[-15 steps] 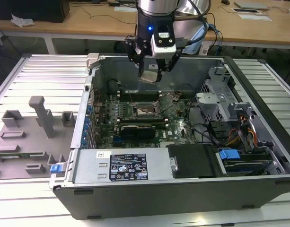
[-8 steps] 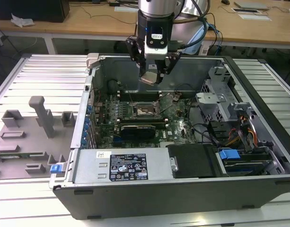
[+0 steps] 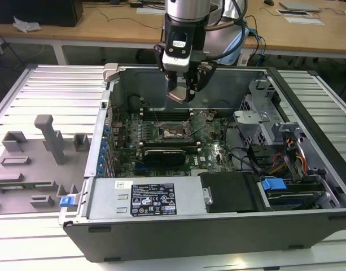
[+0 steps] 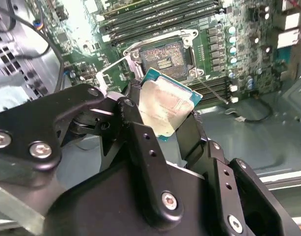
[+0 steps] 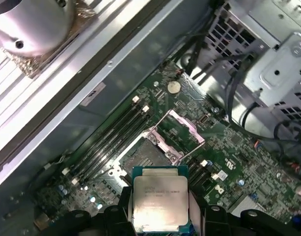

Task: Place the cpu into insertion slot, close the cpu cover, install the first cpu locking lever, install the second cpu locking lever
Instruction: 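Place the cpu into insertion slot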

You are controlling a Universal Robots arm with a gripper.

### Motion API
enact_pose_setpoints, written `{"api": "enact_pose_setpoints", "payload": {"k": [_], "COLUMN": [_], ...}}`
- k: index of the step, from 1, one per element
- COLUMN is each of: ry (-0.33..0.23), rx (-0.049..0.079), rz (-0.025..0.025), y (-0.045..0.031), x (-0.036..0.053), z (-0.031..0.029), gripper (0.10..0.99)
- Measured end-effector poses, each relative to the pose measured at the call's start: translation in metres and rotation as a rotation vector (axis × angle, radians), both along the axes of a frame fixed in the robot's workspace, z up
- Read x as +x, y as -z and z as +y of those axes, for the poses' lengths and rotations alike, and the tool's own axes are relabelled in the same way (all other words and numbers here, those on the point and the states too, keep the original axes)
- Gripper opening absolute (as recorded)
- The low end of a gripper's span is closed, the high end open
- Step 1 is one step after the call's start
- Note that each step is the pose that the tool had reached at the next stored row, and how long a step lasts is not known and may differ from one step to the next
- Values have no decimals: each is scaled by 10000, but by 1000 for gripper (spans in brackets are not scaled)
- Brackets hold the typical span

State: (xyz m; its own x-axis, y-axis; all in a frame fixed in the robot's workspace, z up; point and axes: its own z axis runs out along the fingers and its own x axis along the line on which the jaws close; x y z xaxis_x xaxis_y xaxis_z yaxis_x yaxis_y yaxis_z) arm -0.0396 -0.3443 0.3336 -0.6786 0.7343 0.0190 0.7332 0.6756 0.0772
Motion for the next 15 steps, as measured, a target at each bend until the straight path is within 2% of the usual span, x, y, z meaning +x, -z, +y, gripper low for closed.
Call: {"api": "enact_pose_setpoints", "payload": {"k": [1,5,9,15], "ry": [388,1233,2422,3860], "rx": [1,1,1,1], "rz": [0,0,0,0], "y": [4,13,27,44], "x": [0,0,0,0], "z": [0,0,0,0], "gripper": [541,541,541,541]}}
